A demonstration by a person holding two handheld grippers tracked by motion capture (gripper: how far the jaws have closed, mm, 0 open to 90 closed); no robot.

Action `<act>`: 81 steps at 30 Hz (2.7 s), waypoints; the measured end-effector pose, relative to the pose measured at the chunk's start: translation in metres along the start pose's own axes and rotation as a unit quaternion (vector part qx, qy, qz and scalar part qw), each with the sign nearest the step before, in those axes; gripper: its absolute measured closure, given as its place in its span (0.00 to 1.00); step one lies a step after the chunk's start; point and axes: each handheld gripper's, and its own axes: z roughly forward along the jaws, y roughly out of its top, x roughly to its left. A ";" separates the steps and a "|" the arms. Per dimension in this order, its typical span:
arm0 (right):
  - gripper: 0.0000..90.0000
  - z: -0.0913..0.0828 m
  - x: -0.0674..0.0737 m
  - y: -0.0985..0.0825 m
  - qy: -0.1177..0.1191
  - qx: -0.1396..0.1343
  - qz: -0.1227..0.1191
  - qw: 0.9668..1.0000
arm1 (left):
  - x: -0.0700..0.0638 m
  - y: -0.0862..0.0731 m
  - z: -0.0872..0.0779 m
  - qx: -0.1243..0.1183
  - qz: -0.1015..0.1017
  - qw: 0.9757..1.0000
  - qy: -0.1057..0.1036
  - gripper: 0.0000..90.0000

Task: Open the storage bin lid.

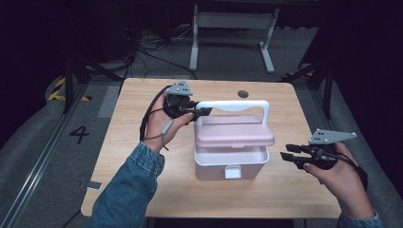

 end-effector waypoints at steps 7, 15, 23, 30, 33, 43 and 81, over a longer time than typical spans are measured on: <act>0.68 -0.004 0.009 0.014 0.002 -0.006 -0.017 1.000 | 0.007 0.004 0.001 -0.004 -0.012 1.000 -0.002 0.80; 0.68 -0.006 0.014 0.025 0.002 -0.007 -0.025 1.000 | 0.017 0.010 0.003 -0.001 -0.035 0.999 -0.013 0.80; 0.67 -0.007 0.016 0.036 -0.001 -0.012 -0.032 0.999 | 0.025 0.017 0.007 0.007 -0.045 0.999 -0.002 0.79; 0.63 -0.003 0.017 0.047 -0.009 -0.027 -0.034 0.999 | 0.029 0.021 0.010 0.010 -0.053 0.999 0.006 0.78; 0.61 -0.001 0.017 0.048 -0.014 -0.030 -0.036 0.999 | 0.031 0.021 0.010 0.009 -0.052 0.999 0.007 0.78; 0.55 0.009 0.014 0.063 -0.037 -0.056 -0.040 0.997 | 0.032 0.023 0.012 0.010 -0.053 0.998 0.016 0.77; 0.62 0.025 0.020 0.089 -0.085 -0.065 -0.069 0.992 | 0.028 -0.004 -0.037 -0.002 -0.018 0.996 0.090 0.54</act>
